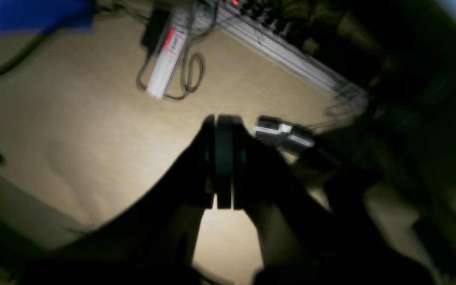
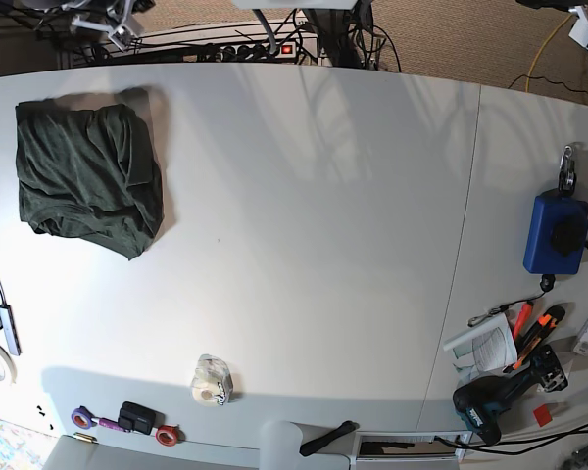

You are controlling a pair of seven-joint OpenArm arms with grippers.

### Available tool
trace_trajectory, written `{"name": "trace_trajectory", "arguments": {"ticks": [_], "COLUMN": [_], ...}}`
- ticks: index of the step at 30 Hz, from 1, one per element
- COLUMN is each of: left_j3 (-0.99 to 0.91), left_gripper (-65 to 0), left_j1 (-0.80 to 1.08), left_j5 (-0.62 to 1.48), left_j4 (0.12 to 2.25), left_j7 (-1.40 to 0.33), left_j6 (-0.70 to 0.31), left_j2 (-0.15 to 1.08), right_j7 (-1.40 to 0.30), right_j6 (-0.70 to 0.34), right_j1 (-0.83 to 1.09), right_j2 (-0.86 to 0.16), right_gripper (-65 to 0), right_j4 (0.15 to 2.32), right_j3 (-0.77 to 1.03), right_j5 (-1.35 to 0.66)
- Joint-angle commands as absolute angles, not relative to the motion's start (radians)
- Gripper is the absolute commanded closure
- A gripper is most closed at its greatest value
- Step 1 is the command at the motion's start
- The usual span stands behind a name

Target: Layout the t-shirt on the table in an organized manner, then fold the t-shirt properly

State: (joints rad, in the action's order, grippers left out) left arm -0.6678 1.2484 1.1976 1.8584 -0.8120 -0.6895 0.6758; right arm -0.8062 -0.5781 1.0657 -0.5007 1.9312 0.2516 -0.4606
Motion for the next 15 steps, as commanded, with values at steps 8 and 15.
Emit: {"name": "trace_trajectory", "arguments": {"ticks": [8,15], "left_j3": [-0.375,-0.027], "left_gripper": [0.0,0.0], "left_j1": [1.237,1.017], "left_j5": [1.048,0.712], "left_j4": [1.805,1.673], "left_j7": [-0.642,-0.477], "left_j6": [-0.698,-0.683], "left_j2": [0.682,0.67], "right_j7": [-0.78,-0.769], "right_j6": [-0.579,-0.58], "right_j1": [0.892,0.72], "right_j2": [-0.507,-0.507], "right_gripper": [0.0,0.0], "right_j4": [1.465,1.13], "right_j3": [0.253,0.237], "right_j5": [-0.573,-0.682]}}
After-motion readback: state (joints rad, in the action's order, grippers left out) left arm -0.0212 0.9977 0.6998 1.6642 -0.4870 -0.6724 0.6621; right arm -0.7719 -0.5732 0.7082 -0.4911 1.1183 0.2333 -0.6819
